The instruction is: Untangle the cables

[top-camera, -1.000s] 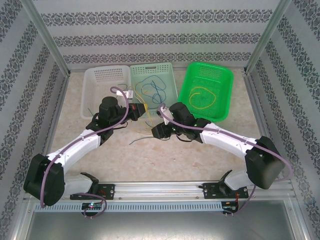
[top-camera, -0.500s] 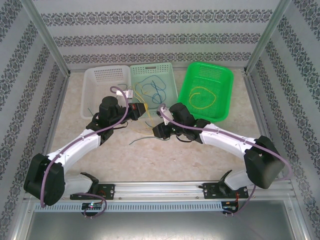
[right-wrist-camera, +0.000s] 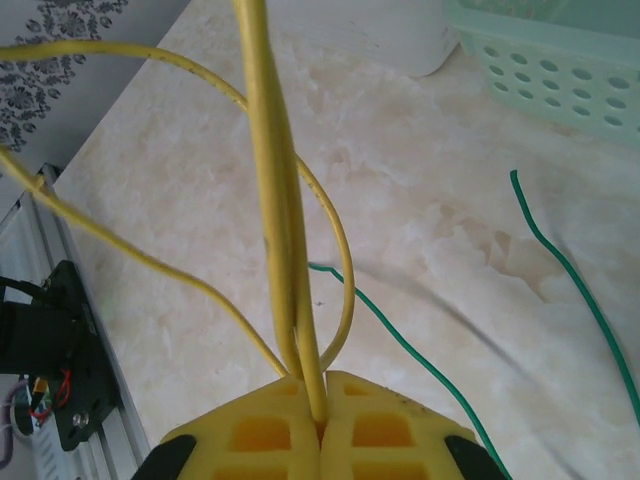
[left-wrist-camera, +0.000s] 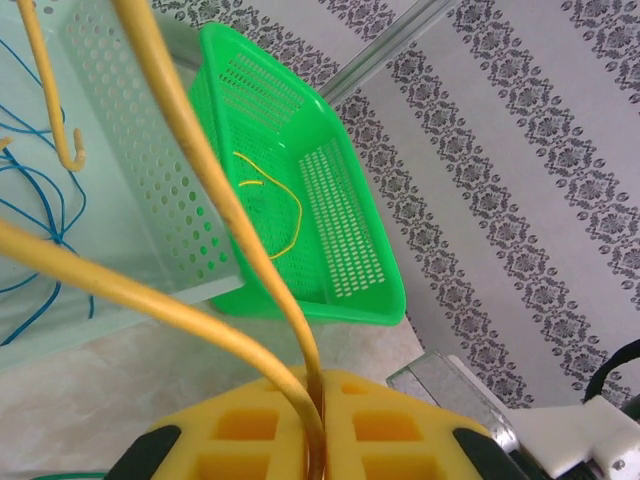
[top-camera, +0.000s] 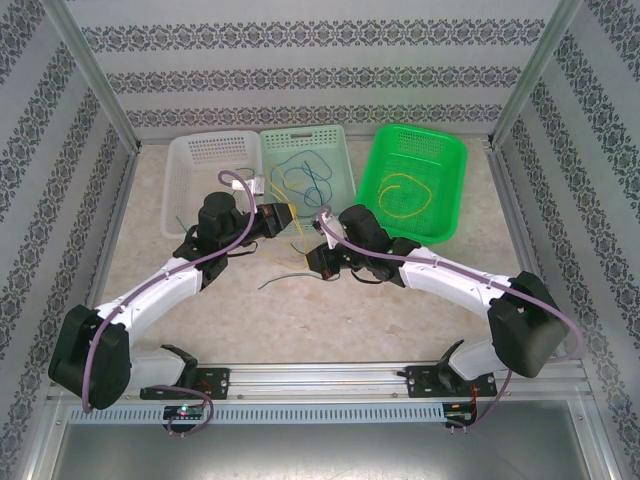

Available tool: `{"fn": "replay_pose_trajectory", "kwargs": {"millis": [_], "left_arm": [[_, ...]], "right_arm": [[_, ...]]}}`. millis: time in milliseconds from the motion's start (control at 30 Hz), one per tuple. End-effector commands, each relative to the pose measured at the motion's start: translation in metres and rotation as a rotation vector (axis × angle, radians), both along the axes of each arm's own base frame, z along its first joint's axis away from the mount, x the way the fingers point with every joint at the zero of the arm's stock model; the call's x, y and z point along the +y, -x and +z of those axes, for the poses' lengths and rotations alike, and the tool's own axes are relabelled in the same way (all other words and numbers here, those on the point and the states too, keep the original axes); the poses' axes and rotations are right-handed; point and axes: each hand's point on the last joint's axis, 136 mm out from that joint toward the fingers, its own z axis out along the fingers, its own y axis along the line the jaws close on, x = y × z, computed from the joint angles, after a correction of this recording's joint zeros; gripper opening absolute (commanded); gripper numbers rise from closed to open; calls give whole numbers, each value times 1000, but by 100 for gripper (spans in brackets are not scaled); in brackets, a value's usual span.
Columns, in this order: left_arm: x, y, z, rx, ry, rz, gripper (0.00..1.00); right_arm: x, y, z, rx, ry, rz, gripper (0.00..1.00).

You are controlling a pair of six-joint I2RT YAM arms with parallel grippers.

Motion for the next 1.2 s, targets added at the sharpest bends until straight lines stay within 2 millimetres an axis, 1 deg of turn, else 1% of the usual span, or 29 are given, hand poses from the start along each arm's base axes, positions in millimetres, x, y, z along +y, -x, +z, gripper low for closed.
{"fn": "replay_pose_trajectory", "kwargs": {"millis": [0, 67, 100, 133, 233, 300, 367, 433, 467, 500, 533, 600, 633, 667, 767, 933, 1033, 1167], "left_arm": [[-3, -1, 25, -65, 42, -17, 15], [-5, 4, 22, -54, 29, -26, 22], [-7, 7, 19, -46, 20, -32, 23], [-10, 11, 14, -33, 7, -44, 24], [-24, 24, -5, 11, -44, -87, 34], [-31, 34, -19, 40, -81, -111, 34], [-35, 43, -33, 72, -115, -120, 37], [-31, 49, -48, 109, -149, -103, 45], [-25, 50, -58, 136, -174, -81, 45], [-22, 52, -64, 152, -190, -70, 46], [-17, 54, -72, 172, -211, -56, 48], [-10, 57, -84, 202, -242, -34, 67], [-8, 58, -89, 216, -255, -25, 72], [-7, 59, -94, 232, -266, -24, 75], [-7, 61, -102, 260, -278, -36, 78], [-5, 59, -109, 275, -295, -19, 78], [-7, 56, -107, 268, -281, -14, 79], [-14, 53, -99, 251, -241, -31, 80]], "right_arm": [[-6, 15, 2, 31, 3, 33, 0], [-17, 28, 0, 57, 28, 30, 0], [-24, 32, -2, 67, 43, 19, 0], [-32, 38, -6, 85, 68, 2, 0], [-54, 56, -22, 162, 129, -45, 0], [-61, 67, -28, 204, 135, -61, 0], [-68, 78, -31, 225, 136, -75, 0], [-79, 85, -37, 238, 159, -108, 0], [-88, 88, -43, 250, 188, -137, 0], [-97, 91, -50, 264, 220, -164, 0], [-106, 94, -57, 281, 258, -190, 0], [-120, 99, -68, 310, 313, -233, 0], [-125, 101, -70, 318, 328, -253, 0], [-129, 101, -71, 320, 333, -272, 0], [-132, 98, -65, 293, 312, -303, 0], [-145, 97, -57, 245, 313, -340, 0], [-140, 101, -55, 247, 272, -315, 0], [-128, 108, -57, 272, 250, -261, 0]]}}
